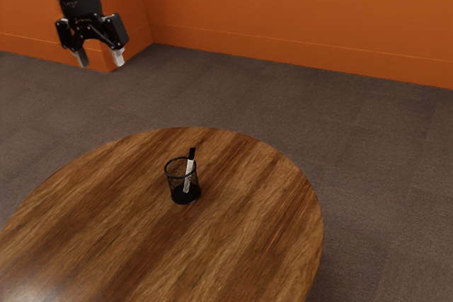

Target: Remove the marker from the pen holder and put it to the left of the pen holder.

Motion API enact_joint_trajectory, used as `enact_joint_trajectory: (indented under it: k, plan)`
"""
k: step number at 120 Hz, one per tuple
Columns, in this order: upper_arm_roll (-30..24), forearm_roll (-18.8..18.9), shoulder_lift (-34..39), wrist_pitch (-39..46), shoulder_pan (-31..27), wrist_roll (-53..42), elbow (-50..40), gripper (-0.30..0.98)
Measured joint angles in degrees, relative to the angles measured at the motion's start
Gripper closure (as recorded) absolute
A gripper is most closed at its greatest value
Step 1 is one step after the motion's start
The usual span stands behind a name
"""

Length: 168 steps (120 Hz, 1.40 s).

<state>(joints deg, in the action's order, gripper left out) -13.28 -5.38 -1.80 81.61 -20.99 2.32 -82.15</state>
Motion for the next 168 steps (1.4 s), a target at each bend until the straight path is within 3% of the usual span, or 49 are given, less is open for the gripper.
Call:
enact_joint_trajectory:
  k: [20, 38, 48, 59, 94, 132, 148, 168]
  plan:
    - [-1.83, -0.16, -3.80, 4.66, 4.65, 1.50, -1.98, 0.00]
    - [-1.58, 2.00, -19.28, 8.69, 12.57, 2.61, 5.05, 0.00]
    - [4.02, 3.53, -27.84, 9.97, 18.75, 3.07, 10.68, 0.00]
    - [6.22, 4.24, -33.38, 11.82, 19.47, 3.50, 12.94, 0.00]
    - [6.20, 4.98, -37.85, 14.62, 14.08, 4.52, 12.32, 0.00]
    - [-0.12, 5.57, -37.28, 14.27, 13.94, 5.10, 10.21, 0.01]
    - [-0.85, 6.62, -36.56, 11.87, 13.79, 5.23, 10.13, 0.11]
    - [-2.19, 9.01, -36.65, 10.43, 13.79, 5.27, 10.43, 0.35]
